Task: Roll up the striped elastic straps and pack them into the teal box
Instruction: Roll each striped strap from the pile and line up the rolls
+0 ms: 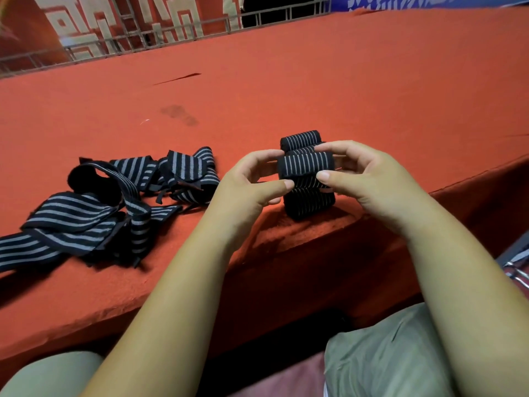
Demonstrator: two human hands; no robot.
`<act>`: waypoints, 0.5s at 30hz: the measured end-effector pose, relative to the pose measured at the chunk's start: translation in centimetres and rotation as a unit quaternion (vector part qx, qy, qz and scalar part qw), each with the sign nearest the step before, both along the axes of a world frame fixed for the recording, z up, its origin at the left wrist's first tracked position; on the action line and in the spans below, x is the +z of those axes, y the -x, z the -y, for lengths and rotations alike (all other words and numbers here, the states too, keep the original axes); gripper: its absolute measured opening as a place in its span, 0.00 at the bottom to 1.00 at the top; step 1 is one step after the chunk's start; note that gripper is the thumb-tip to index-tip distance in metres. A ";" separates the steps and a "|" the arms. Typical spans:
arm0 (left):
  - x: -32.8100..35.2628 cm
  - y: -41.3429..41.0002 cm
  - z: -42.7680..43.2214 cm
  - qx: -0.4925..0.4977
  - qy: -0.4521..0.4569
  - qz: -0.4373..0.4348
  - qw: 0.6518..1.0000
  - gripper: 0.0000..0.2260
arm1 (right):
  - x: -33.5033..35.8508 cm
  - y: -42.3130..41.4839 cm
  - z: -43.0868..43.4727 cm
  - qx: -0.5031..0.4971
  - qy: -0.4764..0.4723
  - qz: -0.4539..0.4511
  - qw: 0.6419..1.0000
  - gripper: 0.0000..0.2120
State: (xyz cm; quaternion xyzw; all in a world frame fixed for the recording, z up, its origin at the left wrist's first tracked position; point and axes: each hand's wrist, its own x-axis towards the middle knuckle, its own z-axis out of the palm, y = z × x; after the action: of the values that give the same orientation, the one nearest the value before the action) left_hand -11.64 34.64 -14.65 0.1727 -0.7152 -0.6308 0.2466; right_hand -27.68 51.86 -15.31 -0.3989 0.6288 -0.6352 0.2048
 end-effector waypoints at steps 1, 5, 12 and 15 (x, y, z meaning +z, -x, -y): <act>-0.3 0.2 0.1 0.014 0.022 0.017 0.999 0.22 | -0.1 0.2 -0.1 -0.014 -0.003 -0.007 1.000 0.19; -2.1 0.7 0.4 0.047 0.163 0.160 0.972 0.32 | -0.3 0.9 -0.2 -0.089 -0.009 -0.010 0.996 0.18; -4.0 2.1 -1.0 0.082 0.244 0.156 0.954 0.19 | -0.4 1.8 -0.4 -0.167 -0.002 -0.016 0.986 0.18; -4.0 2.4 -1.1 0.065 0.203 0.131 0.968 0.15 | -0.5 2.0 -0.5 -0.179 0.000 -0.011 0.984 0.18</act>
State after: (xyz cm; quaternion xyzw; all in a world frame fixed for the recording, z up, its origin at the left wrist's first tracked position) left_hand -14.02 35.76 -18.69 0.2460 -0.8415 -0.4271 0.2213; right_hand -29.72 52.39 -15.84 -0.2869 0.6922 -0.6573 0.0804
